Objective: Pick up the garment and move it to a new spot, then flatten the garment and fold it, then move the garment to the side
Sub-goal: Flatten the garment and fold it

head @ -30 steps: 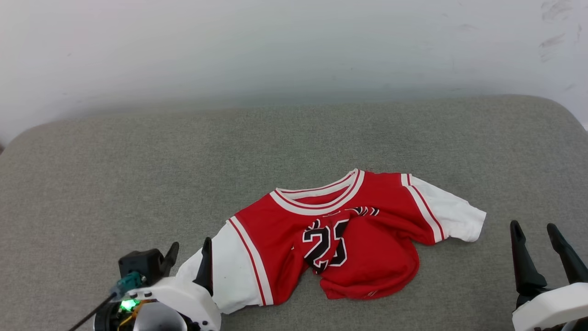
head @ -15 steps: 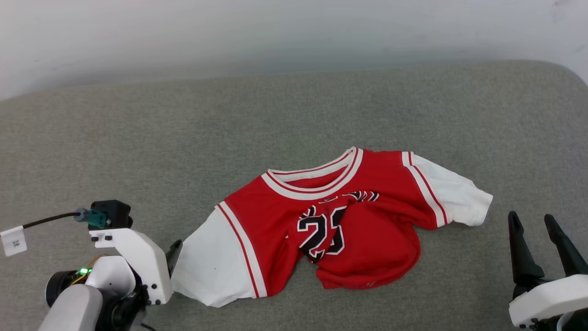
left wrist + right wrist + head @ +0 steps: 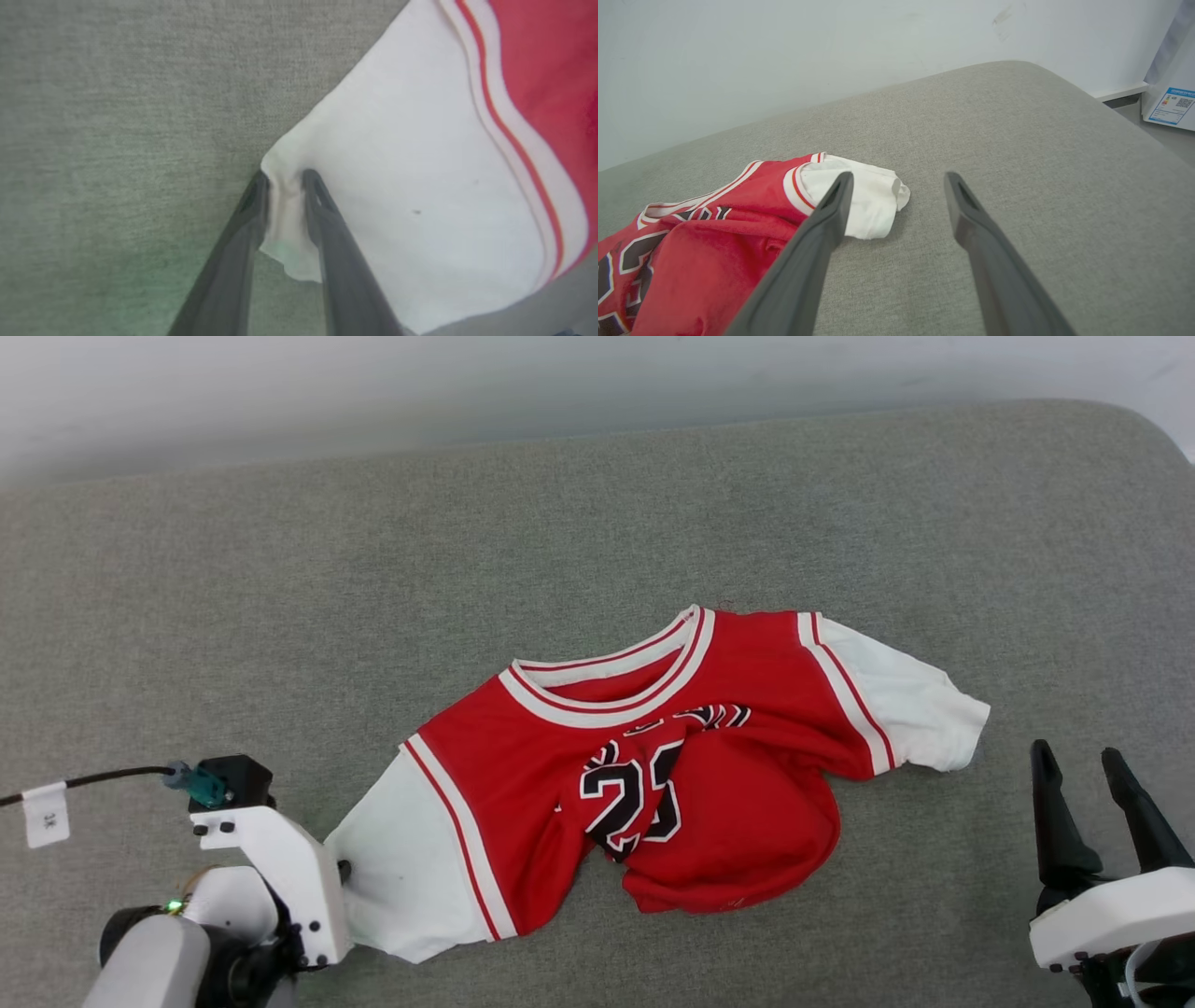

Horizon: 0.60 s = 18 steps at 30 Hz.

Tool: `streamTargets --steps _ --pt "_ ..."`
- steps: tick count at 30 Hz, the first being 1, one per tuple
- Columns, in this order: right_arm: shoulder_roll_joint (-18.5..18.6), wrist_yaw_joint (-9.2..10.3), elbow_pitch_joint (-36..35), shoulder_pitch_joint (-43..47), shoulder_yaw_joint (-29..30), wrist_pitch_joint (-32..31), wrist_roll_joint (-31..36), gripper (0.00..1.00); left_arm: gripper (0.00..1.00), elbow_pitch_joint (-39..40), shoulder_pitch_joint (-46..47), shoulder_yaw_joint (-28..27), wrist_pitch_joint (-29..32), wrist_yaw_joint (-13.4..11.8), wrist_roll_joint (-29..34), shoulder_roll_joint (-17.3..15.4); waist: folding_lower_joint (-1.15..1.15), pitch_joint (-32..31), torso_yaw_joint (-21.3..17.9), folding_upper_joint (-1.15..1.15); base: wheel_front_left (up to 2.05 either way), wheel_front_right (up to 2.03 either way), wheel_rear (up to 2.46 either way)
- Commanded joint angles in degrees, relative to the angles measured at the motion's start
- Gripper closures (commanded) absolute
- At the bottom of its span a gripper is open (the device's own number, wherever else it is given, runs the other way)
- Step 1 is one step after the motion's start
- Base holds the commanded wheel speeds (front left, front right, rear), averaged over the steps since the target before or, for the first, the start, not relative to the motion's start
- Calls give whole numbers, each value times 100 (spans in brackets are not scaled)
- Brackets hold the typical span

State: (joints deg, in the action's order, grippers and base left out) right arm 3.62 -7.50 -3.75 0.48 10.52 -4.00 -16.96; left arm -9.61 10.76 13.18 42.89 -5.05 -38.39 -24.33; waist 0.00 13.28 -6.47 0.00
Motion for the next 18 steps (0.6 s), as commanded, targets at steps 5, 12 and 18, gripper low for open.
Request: streamTargets --steps 5,12,18 --pt "109 2 101 -122 119 -159 -90 0 100 -324 -96 202 -575 21 161 396 0 -174 75 0 0 0 0" --pt "545 2 656 -455 398 -1073 -588 0 100 141 251 182 -1606 -134 624 525 0 -287 290 0 0 0 0" --pt "1200 2 1336 -1003 530 -2157 -1128 0 100 667 550 271 -2123 -127 863 677 0 -71 585 0 0 0 0"
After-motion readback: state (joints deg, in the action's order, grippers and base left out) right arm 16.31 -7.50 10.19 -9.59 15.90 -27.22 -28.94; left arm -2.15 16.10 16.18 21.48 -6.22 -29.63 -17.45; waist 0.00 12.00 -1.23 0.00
